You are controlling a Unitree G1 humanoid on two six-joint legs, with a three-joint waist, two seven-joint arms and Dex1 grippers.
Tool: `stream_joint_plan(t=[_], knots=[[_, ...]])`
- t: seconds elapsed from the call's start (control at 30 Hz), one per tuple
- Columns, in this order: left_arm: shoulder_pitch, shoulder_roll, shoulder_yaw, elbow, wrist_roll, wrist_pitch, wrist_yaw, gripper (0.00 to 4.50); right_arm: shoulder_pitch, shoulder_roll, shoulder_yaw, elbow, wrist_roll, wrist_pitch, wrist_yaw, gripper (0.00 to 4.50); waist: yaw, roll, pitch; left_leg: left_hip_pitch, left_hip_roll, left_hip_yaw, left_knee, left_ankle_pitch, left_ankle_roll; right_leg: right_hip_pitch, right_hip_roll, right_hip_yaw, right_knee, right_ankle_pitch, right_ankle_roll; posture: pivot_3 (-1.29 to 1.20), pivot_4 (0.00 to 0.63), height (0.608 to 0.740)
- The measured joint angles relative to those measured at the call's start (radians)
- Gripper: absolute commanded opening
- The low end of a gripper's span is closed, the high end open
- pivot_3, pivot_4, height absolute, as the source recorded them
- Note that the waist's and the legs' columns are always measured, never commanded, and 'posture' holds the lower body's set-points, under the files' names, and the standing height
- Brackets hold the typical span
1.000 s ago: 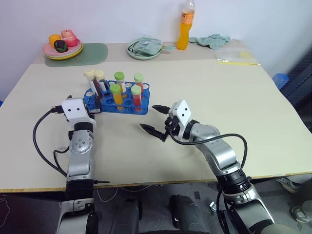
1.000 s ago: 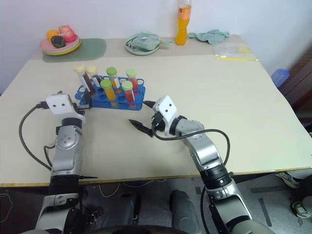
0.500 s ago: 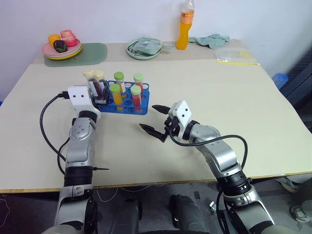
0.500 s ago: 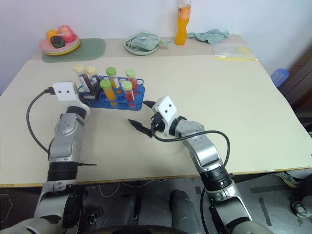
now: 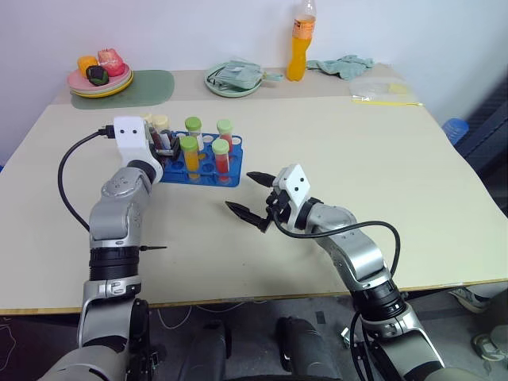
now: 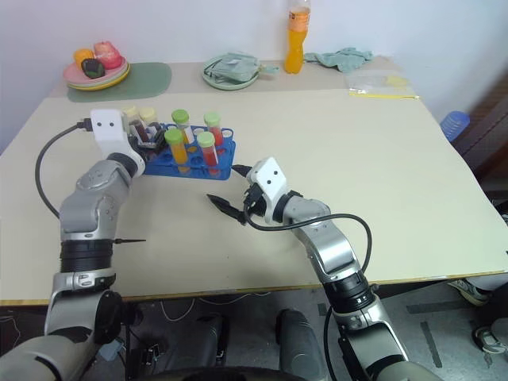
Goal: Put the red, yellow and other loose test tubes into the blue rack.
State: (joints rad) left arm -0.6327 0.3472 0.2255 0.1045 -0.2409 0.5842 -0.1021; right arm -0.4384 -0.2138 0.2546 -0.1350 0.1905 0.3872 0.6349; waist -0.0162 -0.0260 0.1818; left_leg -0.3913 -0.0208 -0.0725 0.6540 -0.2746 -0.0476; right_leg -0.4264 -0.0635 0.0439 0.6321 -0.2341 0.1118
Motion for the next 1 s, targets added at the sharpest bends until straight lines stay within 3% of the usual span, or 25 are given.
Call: stream_joint_plan(t=[0.13, 0.23, 0.33, 0.6, 0.77, 1.0], knots=[[-0.019, 0.009, -0.002, 0.007, -0.003, 0.050, -0.006, 4.45, 0.000, 0.002, 0.003, 0.000, 0.000, 0.000, 0.000, 4.50, 0.000, 0.000, 0.000, 0.000, 0.000, 0.000, 0.000, 0.000, 0.000, 0.000, 0.000, 0.000, 0.000, 0.000, 0.000, 0.00, 0.150, 0.740], [-0.044, 0.014, -0.002, 0.031, 0.002, 0.073, 0.002, 3.68, 0.000, 0.003, 0.005, 0.000, 0.000, 0.000, 0.000, 4.50, 0.000, 0.000, 0.000, 0.000, 0.000, 0.000, 0.000, 0.000, 0.000, 0.000, 0.000, 0.000, 0.000, 0.000, 0.000, 0.00, 0.150, 0.740], [-0.052, 0.020, -0.001, 0.032, 0.001, 0.091, 0.003, 2.28, 0.000, 0.005, 0.008, 0.000, 0.000, 0.000, -0.001, 4.50, -0.001, 0.000, 0.000, 0.000, 0.000, 0.000, 0.000, 0.000, 0.000, 0.000, 0.000, 0.000, 0.000, 0.000, 0.000, 0.00, 0.150, 0.740], [-0.052, 0.021, -0.001, 0.030, 0.001, 0.130, 0.000, 2.28, 0.000, 0.010, 0.008, 0.000, 0.000, 0.001, -0.005, 4.50, 0.000, 0.000, 0.000, 0.000, 0.000, 0.000, 0.000, 0.000, 0.000, 0.000, 0.000, 0.000, 0.000, 0.000, 0.000, 0.00, 0.150, 0.740], [-0.045, 0.024, 0.006, 0.009, 0.002, 0.144, 0.002, 0.84, 0.001, 0.011, 0.008, 0.000, 0.001, 0.001, -0.004, 4.50, 0.001, 0.000, 0.000, 0.000, 0.000, 0.000, -0.001, 0.000, 0.000, 0.000, 0.000, 0.000, 0.000, 0.000, 0.000, 0.00, 0.150, 0.740], [-0.038, 0.024, 0.005, -0.004, 0.005, 0.154, 0.001, 0.84, 0.001, 0.012, 0.009, 0.000, 0.001, 0.001, -0.001, 4.50, 0.000, 0.000, 0.000, 0.000, 0.000, 0.000, -0.001, 0.000, 0.000, 0.000, 0.000, 0.000, 0.000, 0.000, 0.000, 0.00, 0.150, 0.740]])
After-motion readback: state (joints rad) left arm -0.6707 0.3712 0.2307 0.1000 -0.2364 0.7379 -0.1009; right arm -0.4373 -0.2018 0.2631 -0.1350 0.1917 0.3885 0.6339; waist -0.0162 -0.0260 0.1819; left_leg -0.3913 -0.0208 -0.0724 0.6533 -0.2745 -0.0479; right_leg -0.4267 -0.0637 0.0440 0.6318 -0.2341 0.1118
